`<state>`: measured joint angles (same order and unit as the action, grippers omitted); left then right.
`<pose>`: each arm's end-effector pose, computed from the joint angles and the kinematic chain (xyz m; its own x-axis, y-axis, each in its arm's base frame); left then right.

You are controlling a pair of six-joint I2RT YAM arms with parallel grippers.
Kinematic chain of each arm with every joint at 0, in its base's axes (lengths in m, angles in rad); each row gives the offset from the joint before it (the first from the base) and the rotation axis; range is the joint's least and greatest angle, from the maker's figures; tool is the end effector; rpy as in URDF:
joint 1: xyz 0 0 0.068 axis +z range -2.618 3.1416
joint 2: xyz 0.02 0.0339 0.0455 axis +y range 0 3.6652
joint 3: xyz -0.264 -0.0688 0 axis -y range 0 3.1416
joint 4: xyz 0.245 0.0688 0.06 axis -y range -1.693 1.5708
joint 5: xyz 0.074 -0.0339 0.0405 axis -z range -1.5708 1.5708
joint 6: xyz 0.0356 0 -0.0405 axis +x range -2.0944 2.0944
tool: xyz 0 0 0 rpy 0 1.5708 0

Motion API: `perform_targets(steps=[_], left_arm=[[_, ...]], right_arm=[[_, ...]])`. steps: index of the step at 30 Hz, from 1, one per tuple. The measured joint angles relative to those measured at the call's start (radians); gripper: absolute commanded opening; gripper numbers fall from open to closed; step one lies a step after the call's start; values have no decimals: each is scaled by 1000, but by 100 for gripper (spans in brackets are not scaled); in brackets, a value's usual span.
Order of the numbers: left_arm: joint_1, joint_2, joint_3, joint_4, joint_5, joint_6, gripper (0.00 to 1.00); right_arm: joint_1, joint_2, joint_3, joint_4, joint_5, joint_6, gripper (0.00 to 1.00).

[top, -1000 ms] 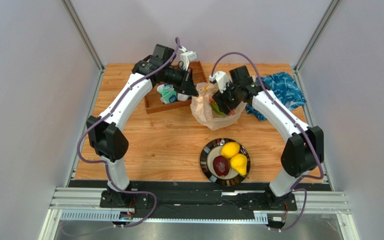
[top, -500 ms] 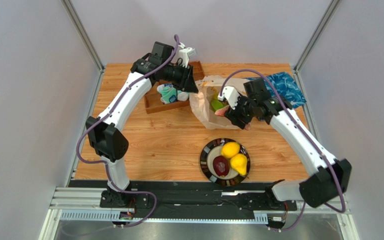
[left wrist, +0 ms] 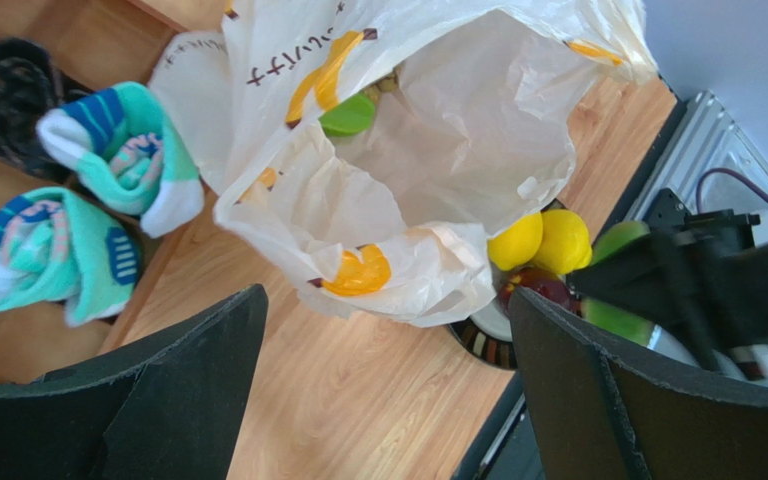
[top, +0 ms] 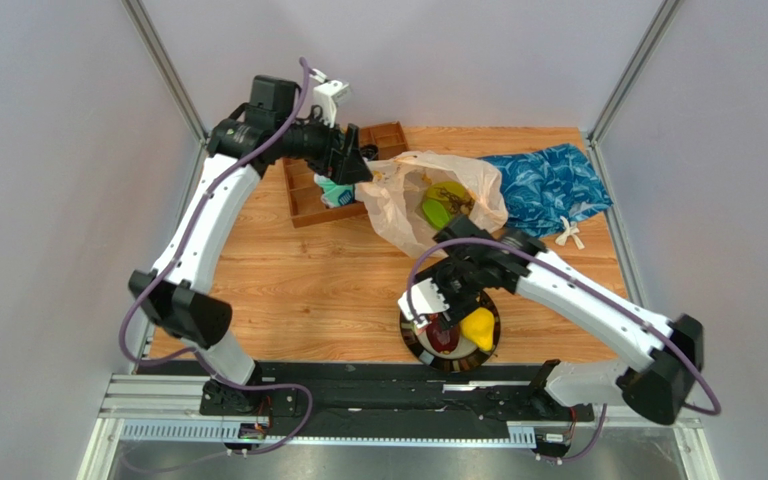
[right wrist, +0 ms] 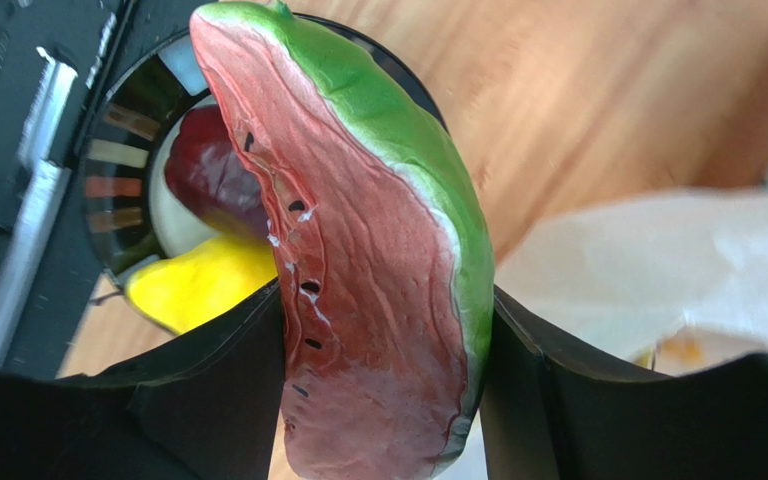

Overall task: Take the fake fruits out of the plastic bag
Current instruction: Place the fake fruit on the plate.

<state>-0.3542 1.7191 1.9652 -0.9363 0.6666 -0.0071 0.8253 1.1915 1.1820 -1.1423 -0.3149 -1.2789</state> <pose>0.3306 -0.1457 0.4276 -0.6023 0.2168 -0.7683 0.7155 0.5733 -0.3991 0.1355 0.1630 0.3179 0.5726 -0.7222 -0.3880 -0.8191 -0.4838 -0.3082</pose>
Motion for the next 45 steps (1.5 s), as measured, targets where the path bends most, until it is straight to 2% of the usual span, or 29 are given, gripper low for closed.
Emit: perform_targets(steps=[5,9,11,15,20,22,24,33,45], left_arm=[[28,-252,-139,-3,-15,31,99],[100,-406,-246,3,7,31,97],[150,-434,-277,8,18,13,96],[230,-439,-323,22,37,-14,95],[258,-445,-348,31,58,-32,94],[266,-455,-363,39,70,-38,93],[276,-465,-372,41,80,-43,93],[302,-480,-376,51,96,-59,92],[305,-441,-376,88,142,-96,87]], right_arm=[[53,237,8,29,30,-195,47],[58,325,40,30,64,-327,49],[58,345,53,25,77,-387,50],[61,389,85,18,81,-468,52],[67,449,93,27,96,-521,53],[68,474,93,32,106,-534,56],[68,494,93,40,113,-546,65],[68,528,92,76,134,-596,85],[41,511,130,104,129,-584,84]])
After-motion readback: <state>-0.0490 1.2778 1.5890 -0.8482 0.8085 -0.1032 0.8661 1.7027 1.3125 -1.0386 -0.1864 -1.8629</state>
